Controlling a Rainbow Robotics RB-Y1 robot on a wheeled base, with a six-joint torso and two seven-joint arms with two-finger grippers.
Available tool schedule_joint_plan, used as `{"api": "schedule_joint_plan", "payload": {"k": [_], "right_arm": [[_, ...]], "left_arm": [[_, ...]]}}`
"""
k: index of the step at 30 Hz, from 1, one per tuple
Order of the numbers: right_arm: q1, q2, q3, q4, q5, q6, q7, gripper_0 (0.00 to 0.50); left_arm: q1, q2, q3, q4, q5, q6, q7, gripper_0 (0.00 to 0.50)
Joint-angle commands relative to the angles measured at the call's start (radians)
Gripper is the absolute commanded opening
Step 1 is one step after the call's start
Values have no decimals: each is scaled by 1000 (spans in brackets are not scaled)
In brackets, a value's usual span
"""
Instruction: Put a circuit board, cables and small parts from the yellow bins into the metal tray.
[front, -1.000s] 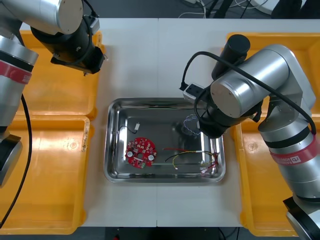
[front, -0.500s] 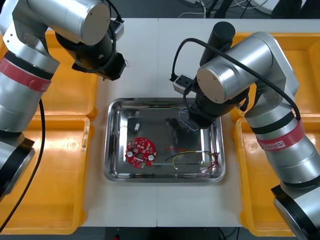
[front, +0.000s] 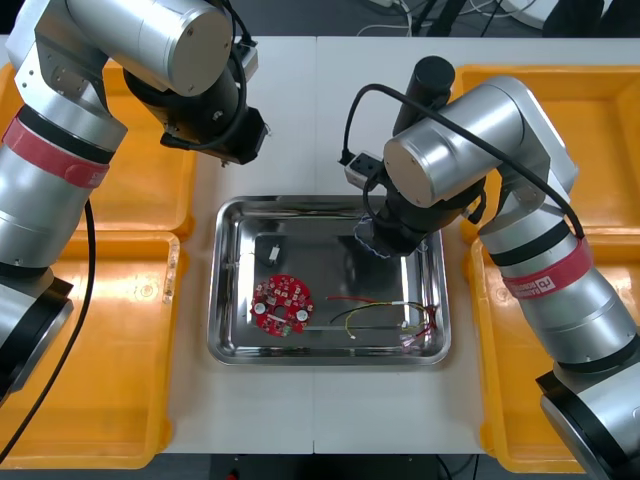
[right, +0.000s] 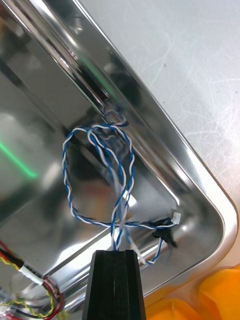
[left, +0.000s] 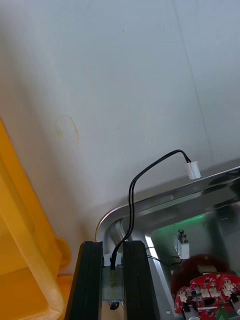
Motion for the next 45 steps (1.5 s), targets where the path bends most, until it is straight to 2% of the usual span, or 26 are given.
{"api": "schedule_joint_plan", "payload": {"k": [1, 2, 3, 4, 5, 6, 8, 9, 10, 11, 12, 19, 23, 26, 32, 34, 38, 39, 42, 45], "right_arm": [[-25, 21, 34, -7, 16, -13, 28, 0], [-22, 23, 34, -7, 19, -16, 28, 53], [-22, 24, 34, -7, 21, -17, 29, 144], [-22, 24, 34, -7, 21, -17, 28, 186], [-22, 24, 33, -7, 21, -17, 28, 186], [-22, 24, 34, -7, 19, -17, 28, 287], [-22, 24, 34, -7, 16, -17, 23, 301], [-22, 24, 34, -7, 16, -17, 25, 421], [-22, 26, 34, -7, 16, -17, 23, 442], [-22, 26, 33, -7, 13, -17, 23, 442], [-22, 24, 33, -7, 13, -17, 22, 498], [-23, 24, 5, -27, 8, 39, 31, 500], [-38, 6, -12, -81, 2, 117, 34, 500], [-51, -17, -35, -129, -24, 117, 31, 500], [-83, -99, -124, -199, -150, 117, 19, 500], [-86, -114, -142, -211, -165, 117, 14, 500], [-91, -203, -191, -257, -246, 117, -3, 500], [-91, -203, -191, -257, -246, 117, -3, 500], [-91, -287, -228, -267, -337, 117, -20, 500], [-89, -336, -255, -267, -389, 117, -29, 500]], "left_arm": [[3, -19, -12, -40, 14, 9, 66, 0], [3, -19, -11, -40, 14, 9, 66, 0], [3, -17, -11, -40, 15, 9, 66, 0], [3, -19, -11, -40, 15, 9, 66, 0], [3, -19, -11, -40, 17, 9, 66, 0], [3, -19, -12, -38, 18, 9, 67, 0], [3, -19, -11, -40, 20, 9, 69, 0], [3, -17, -12, -40, 21, 12, 70, 0], [3, -19, -12, -40, 21, 12, 70, 0], [3, -19, -11, -40, 21, 14, 72, 0], [3, -19, -11, -38, 21, 17, 73, 0], [3, -17, -11, -40, 27, 18, 76, 0], [3, -19, -12, -40, 29, 18, 78, 0], [3, -19, -12, -44, 29, 18, 79, 0], [3, -19, -21, -51, 32, 18, 90, 0], [3, -17, -24, -52, 31, 18, 92, 0], [3, -19, -37, -66, 32, 18, 112, 0], [3, -19, -37, -66, 32, 18, 112, 0], [3, -28, -55, -77, 32, 20, 150, 0], [3, -34, -78, -86, 31, 18, 191, 0]]}}
